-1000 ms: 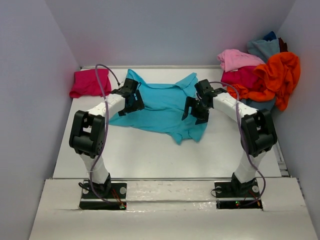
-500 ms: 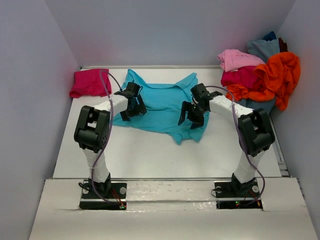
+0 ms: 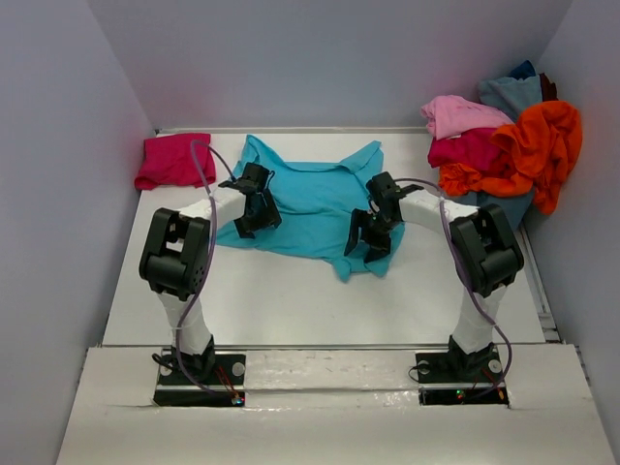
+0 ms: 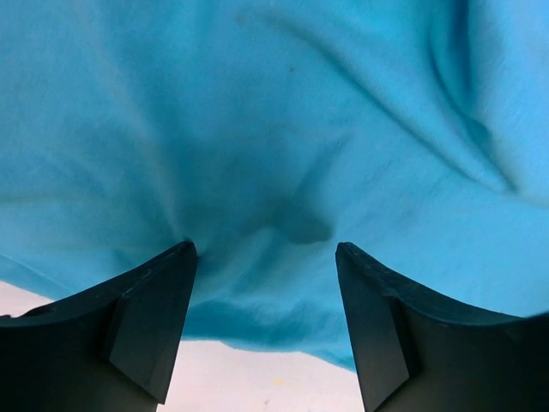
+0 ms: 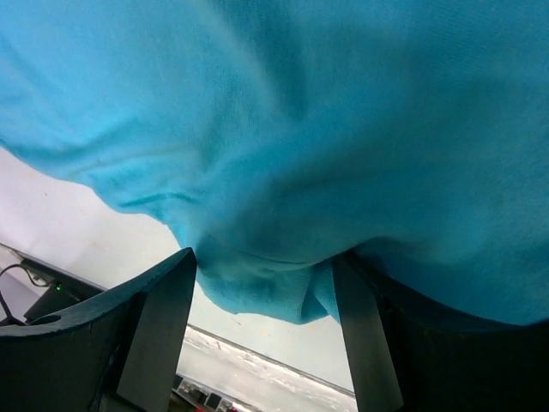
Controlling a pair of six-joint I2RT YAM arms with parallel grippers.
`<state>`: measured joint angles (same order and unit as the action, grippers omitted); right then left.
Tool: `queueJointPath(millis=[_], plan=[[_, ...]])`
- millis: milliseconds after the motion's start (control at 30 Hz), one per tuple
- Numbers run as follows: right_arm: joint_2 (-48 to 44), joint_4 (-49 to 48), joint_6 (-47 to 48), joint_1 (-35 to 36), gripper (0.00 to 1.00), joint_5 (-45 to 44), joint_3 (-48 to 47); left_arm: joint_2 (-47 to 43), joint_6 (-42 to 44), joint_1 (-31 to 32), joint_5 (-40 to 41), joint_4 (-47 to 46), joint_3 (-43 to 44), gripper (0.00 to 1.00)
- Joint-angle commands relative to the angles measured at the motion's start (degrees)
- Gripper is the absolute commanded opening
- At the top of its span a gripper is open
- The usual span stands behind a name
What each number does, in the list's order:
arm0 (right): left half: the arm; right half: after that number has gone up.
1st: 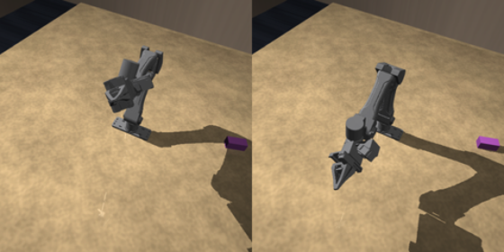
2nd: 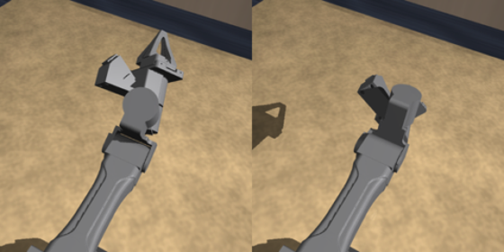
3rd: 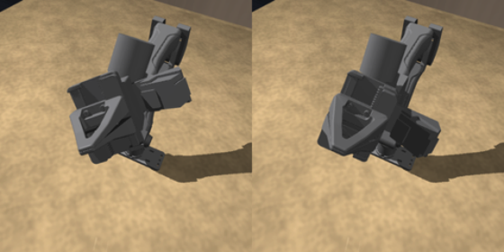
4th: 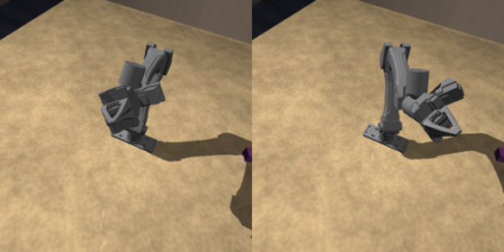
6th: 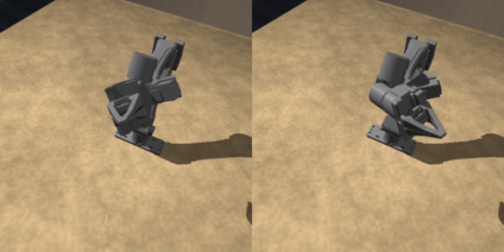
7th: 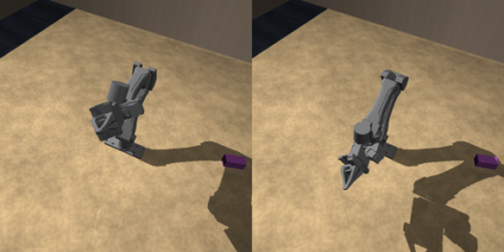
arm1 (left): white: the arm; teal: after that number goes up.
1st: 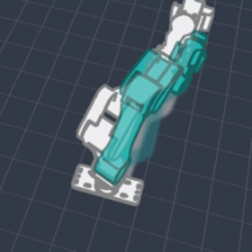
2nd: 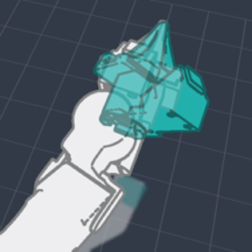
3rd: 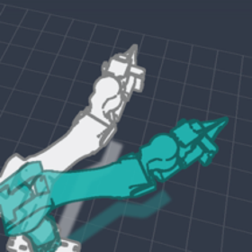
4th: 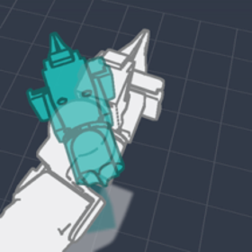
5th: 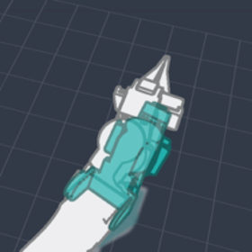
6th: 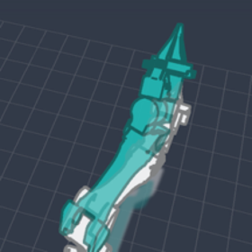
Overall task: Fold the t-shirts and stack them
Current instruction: Flatten the tshirt out
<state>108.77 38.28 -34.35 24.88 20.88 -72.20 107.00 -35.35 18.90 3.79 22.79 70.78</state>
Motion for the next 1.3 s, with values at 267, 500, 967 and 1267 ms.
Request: queueJointPath(millis=[267, 500, 967, 1267], plan=[[-6.1, 2.5, 0.6, 0.9, 0.68, -0.6, 6.9, -13.6, -0.1, 0.2, -3.4, 8.3, -9.8, 0.6], [-12.1, 6.6, 0.9, 0.9, 0.68, -1.7, 10.0, -20.9, 0.1, 0.2, -5.6, 12.1, -14.7, 0.5], [-13.9, 8.8, 2.4, 0.9, 0.69, -2.6, 8.6, -19.6, 2.9, 0.7, 2.6, 15.2, -7.2, 0.49], [-12.4, 11.2, 3.1, 0.9, 0.69, -4.0, 2.2, -8.2, 5.9, -4.6, 5.6, 14.0, 4.6, 0.62]])
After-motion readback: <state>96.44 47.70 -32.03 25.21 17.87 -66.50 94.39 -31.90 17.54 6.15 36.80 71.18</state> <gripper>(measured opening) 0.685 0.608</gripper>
